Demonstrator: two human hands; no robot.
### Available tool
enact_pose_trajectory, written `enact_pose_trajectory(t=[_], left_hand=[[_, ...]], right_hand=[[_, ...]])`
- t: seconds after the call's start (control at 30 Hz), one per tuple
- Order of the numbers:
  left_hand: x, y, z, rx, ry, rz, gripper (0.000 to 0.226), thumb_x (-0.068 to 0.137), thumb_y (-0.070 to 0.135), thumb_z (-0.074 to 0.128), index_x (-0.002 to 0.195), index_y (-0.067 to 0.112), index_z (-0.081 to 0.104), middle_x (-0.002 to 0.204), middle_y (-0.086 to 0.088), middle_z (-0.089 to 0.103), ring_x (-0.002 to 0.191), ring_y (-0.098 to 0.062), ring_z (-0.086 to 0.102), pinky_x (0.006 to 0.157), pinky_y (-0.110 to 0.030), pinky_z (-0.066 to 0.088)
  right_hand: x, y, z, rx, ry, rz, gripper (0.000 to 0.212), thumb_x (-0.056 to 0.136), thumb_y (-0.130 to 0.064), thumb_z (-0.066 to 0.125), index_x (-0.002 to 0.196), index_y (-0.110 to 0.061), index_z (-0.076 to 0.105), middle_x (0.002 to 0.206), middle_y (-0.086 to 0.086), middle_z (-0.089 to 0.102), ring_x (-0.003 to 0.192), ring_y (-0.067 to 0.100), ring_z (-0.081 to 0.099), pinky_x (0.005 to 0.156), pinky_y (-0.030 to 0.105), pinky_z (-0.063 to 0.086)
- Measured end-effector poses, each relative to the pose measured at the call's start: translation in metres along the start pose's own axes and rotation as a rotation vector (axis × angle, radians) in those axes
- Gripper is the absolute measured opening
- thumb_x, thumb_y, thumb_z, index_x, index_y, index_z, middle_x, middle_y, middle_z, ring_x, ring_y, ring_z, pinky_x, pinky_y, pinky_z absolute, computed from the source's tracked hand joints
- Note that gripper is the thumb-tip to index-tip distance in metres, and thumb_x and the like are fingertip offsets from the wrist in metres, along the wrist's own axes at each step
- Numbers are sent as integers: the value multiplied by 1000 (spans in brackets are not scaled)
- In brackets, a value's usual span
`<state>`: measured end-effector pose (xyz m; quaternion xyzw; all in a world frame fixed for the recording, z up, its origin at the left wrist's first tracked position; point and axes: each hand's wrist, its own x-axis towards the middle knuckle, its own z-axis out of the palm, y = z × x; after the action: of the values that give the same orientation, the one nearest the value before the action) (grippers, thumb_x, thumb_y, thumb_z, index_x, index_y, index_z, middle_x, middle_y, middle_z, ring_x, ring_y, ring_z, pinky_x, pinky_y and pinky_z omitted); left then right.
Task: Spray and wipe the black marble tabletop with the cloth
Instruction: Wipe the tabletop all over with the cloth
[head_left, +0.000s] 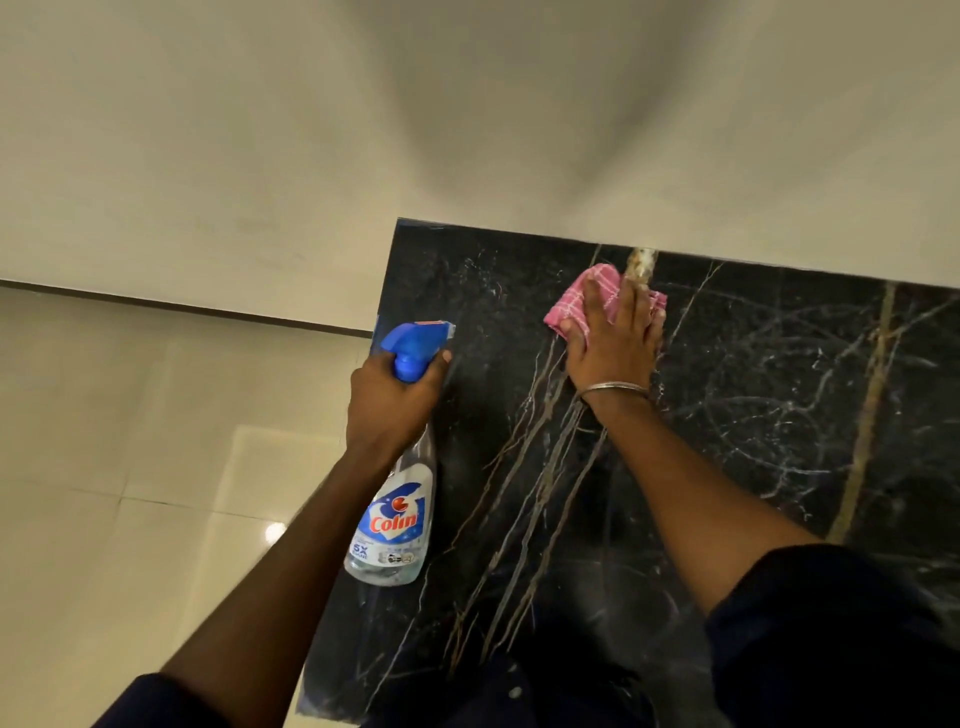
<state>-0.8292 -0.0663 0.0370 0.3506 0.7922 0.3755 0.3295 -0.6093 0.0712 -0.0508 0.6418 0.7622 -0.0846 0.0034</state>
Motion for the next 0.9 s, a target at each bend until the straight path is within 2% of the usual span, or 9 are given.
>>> enact_pose_trajectory(t=[0.07, 0.17, 0.27, 0.33, 0.43, 0.57, 0.73, 0.83, 0.9], left_hand=[[-4, -4, -1, 19, 3, -33, 27, 89, 35, 66, 99, 11, 62, 73, -1, 63, 66, -15, 62, 63, -19, 47], [-5, -6, -4, 38, 9, -63, 24, 88, 34, 67, 93, 12, 62, 71, -4, 62, 63, -16, 60, 61, -21, 46], [-4, -4, -11, 75, 76, -78, 26, 86, 36, 67, 84, 12, 61, 65, -5, 59, 58, -16, 57, 57, -22, 45], [-2, -2, -15, 73, 101, -77, 27, 86, 35, 67, 83, 10, 61, 64, -4, 59, 56, -16, 56, 57, -22, 44], [0, -2, -20, 84, 99, -74, 24, 88, 32, 66, 85, 9, 60, 63, -2, 57, 56, -13, 54, 57, -18, 42], [7, -2, -17, 64, 65, -97, 25, 88, 33, 65, 90, 8, 61, 67, -3, 60, 60, -14, 57, 60, -21, 43], [13, 8, -4, 61, 34, -99, 24, 87, 38, 64, 92, 15, 61, 73, -2, 63, 65, -15, 61, 62, -25, 48], [8, 10, -3, 48, 15, -97, 23, 88, 37, 64, 93, 15, 60, 74, -3, 63, 67, -17, 63, 64, -26, 51], [1, 8, -4, 49, 0, -108, 22, 87, 36, 65, 92, 15, 61, 73, -3, 64, 66, -17, 63, 64, -27, 51]], right_hand=[[-1, -32, 4, 31, -28, 2, 66, 98, -52, 36, 156, -33, 10, 163, 18, 5, 149, 41, 3, 118, 61, 7], [-1, -94, 9, 0, -91, -186, 69, 97, -55, 33, 156, -34, 5, 163, 16, -1, 149, 41, -2, 118, 60, 4], [-6, -152, 11, -25, -165, -387, 75, 95, -53, 42, 156, -33, 4, 163, 16, -3, 149, 38, -6, 118, 60, 0], [-11, -171, 11, -32, -204, -482, 75, 95, -49, 44, 156, -33, 3, 164, 13, -4, 150, 35, -8, 118, 58, -1], [-9, -165, 8, 16, -177, -527, 71, 96, -50, 44, 156, -32, 9, 164, 11, 7, 151, 33, 1, 120, 56, 2], [-1, -105, 11, -41, -89, -391, 70, 96, -57, 41, 155, -34, 11, 162, 12, 13, 149, 36, 10, 119, 56, 10], [5, -7, -1, -4, -56, -93, 67, 99, -55, 33, 156, -37, 2, 164, 12, 5, 150, 35, 2, 120, 55, 8], [1, -21, 0, 0, -47, 35, 69, 99, -52, 36, 157, -32, 4, 164, 15, 3, 150, 38, 1, 119, 59, 8], [-6, -53, 2, 16, -70, -2, 69, 98, -51, 37, 157, -33, 4, 164, 14, 0, 150, 38, -1, 119, 60, 4]])
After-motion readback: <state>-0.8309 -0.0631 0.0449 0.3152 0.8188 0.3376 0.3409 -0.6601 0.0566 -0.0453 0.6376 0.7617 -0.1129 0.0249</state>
